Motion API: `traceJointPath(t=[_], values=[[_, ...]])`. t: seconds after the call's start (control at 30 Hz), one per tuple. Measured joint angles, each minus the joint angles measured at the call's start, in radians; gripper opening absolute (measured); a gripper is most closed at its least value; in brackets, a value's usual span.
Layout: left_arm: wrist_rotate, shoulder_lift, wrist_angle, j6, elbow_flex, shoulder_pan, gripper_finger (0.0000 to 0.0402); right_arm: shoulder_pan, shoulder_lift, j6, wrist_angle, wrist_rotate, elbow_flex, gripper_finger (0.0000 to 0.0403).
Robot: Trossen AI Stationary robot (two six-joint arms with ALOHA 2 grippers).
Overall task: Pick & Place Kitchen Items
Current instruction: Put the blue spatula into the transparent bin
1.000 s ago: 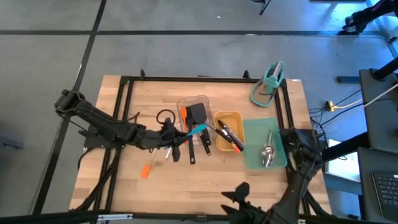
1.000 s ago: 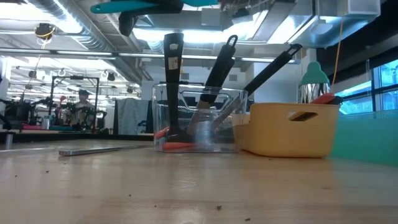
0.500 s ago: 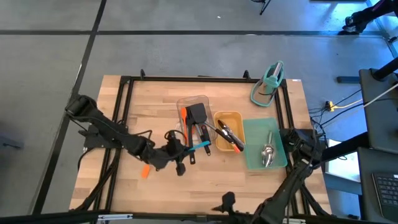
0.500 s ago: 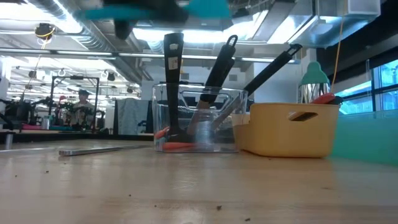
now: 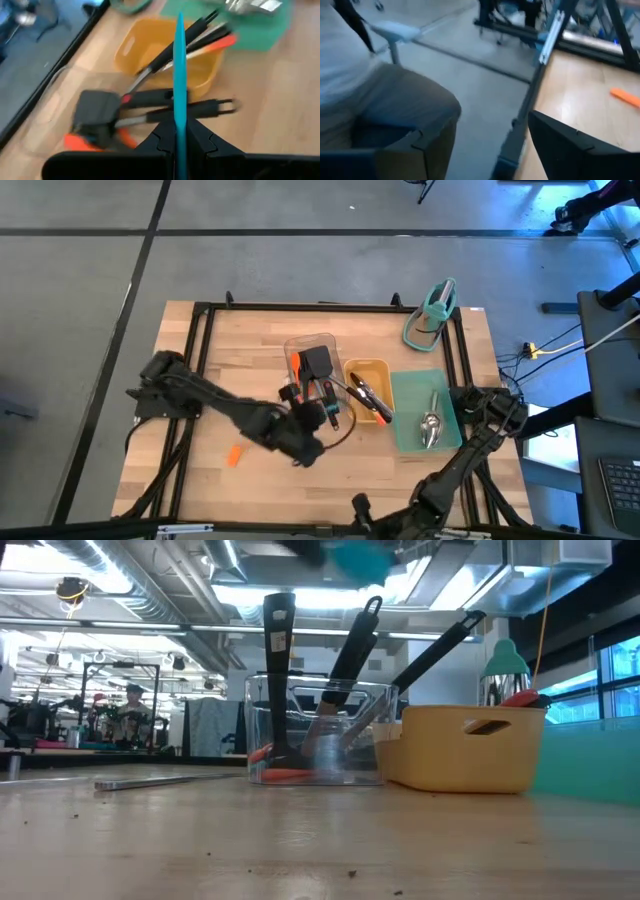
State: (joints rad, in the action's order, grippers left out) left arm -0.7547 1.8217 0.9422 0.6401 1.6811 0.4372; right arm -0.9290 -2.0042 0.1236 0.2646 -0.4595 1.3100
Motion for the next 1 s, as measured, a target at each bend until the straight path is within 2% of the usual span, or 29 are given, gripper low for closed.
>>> traceJointPath(t=[0.1, 0.2, 0.47, 0.63, 0.8, 1.0], values=[[0.035, 0.052, 0.183, 0.028, 0.082, -0.066, 0.0008, -0.023, 0.031, -0.038, 0.129, -0.018, -0.071, 0.0244], [0.084, 0.064, 0.272, 0.028, 0.105, -0.145, 0.0008, -0.03, 0.044, -0.05, 0.162, -0.031, -0.114, 0.0241], [0.24, 0.065, 0.361, -0.073, 0.106, -0.364, 0.0008, -0.03, 0.063, -0.068, 0.11, -0.011, -0.12, 0.024], [0.267, 0.095, 0.399, -0.094, 0.106, -0.466, 0.0008, -0.03, 0.078, -0.074, 0.075, -0.015, -0.12, 0.024], [0.28, 0.203, 0.474, -0.104, 0.106, -0.523, 0.0008, -0.03, 0.078, -0.079, 0.041, -0.015, -0.12, 0.024], [0.278, 0.334, 0.518, -0.131, 0.114, -0.533, 0.0008, -0.03, 0.078, -0.079, 0.025, -0.011, -0.12, 0.024]])
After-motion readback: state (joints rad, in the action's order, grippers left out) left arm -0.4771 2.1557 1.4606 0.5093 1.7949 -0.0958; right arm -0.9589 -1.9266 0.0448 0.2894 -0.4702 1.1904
